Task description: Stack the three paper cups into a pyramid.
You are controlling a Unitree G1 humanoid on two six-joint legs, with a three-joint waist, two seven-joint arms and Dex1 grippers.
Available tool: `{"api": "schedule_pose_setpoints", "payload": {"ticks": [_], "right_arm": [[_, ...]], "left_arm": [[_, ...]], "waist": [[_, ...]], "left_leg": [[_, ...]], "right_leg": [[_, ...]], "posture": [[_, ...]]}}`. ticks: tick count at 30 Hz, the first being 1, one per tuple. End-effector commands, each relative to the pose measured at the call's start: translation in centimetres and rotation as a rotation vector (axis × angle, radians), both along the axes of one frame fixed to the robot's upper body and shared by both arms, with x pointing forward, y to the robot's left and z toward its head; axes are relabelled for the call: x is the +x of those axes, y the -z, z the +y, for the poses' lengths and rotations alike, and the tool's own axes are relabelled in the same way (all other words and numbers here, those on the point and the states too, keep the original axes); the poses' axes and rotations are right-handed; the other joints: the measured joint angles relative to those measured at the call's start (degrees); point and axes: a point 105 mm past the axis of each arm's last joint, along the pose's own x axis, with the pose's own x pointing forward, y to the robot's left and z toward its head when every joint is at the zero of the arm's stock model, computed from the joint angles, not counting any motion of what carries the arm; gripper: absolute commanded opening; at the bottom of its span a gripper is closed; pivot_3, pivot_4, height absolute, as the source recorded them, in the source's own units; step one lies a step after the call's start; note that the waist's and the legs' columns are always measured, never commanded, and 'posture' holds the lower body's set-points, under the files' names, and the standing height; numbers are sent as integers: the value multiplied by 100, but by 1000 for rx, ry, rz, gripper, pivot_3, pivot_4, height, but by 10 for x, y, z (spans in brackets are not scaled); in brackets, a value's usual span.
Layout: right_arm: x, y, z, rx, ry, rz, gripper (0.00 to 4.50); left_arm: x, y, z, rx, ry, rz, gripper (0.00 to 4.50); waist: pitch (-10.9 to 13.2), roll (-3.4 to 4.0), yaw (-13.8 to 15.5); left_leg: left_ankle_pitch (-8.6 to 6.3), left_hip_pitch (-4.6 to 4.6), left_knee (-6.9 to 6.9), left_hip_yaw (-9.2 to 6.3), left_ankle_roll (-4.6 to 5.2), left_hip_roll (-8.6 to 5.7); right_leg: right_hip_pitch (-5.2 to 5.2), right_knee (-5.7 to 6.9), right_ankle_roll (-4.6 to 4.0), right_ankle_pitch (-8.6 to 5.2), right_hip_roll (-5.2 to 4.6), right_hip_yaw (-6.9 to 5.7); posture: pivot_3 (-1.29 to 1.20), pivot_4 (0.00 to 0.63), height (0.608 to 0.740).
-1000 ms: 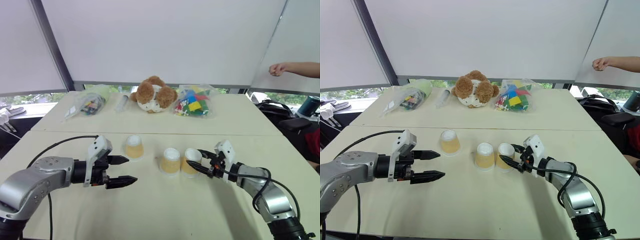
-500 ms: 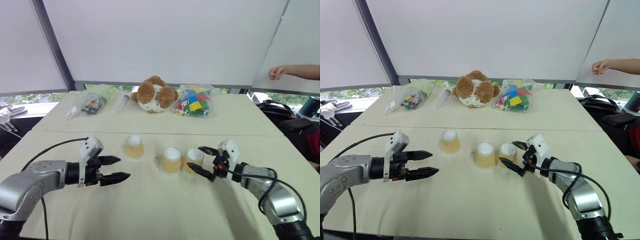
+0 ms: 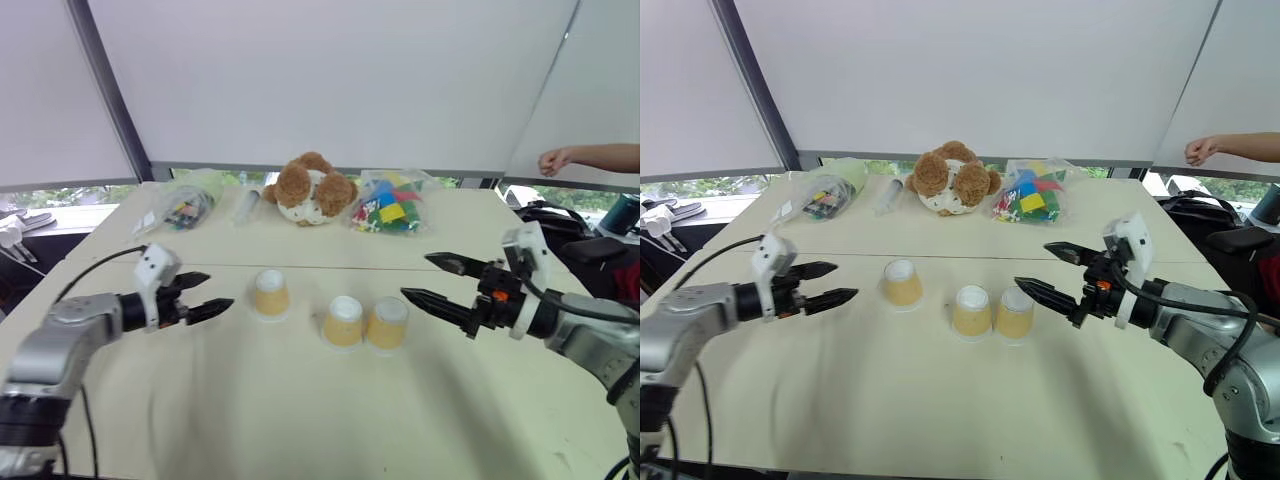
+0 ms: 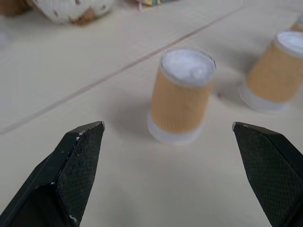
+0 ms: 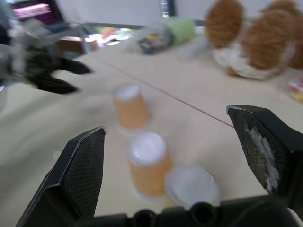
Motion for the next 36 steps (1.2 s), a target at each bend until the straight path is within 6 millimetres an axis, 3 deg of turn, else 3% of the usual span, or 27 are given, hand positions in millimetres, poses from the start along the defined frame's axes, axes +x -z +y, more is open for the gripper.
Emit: {"api": "schedule_pose_setpoints", "payload": {"ticks": [1, 7, 23, 26, 29, 32, 36], "right_arm": [[-7, 3, 16, -32, -80, 34, 4454], [-15, 21, 26, -120, -156, 114, 4454], [-13, 37, 22, -212, -118, 114, 4454], [-12, 39, 20, -215, -105, 111, 4500], [-11, 39, 20, -215, -97, 107, 4500], [-9, 38, 18, -209, -84, 101, 4500], [-8, 44, 6, -246, -46, 123, 4500]], "left_arm": [[14, 3, -12, 47, 40, -74, 4500], [31, 3, -33, 48, 92, -139, 4500], [55, 5, -67, 36, 148, -216, 4500], [56, 9, -70, 32, 162, -214, 3570], [57, 10, -72, 34, 172, -216, 2298], [60, -1, -75, 4, 154, -248, 2287], [53, -47, -93, -34, 269, -322, 2287]], "waist": [[0, -1, 14], [0, -2, 48], [-1, -3, 120], [0, -3, 100], [-1, -3, 111], [-1, -4, 119], [2, -8, 138]], "left_leg": [[-1, -1, 1, 0, 1, 0], [-1, -8, 5, 0, 3, -1], [-3, -9, 12, 0, 6, -1], [-3, -9, 11, -1, 7, 0], [-3, -9, 11, -3, 7, 0], [-3, -9, 12, -2, 7, 0], [-3, -16, 18, -5, 7, 0]], "right_leg": [[-1, 0, 1, 0, 0, 0], [-7, 0, 2, 1, 0, 1], [-5, 1, 4, 2, 1, 1], [-7, 1, 4, 2, 3, 1], [-7, 2, 4, 2, 4, 1], [-6, 2, 4, 2, 3, 1], [-6, 2, 4, 2, 3, -1]], "posture": [[0, 150, 740], [0, 150, 740], [0, 150, 740], [0, 150, 740], [0, 150, 740], [0, 150, 740], [0, 150, 740]]}}
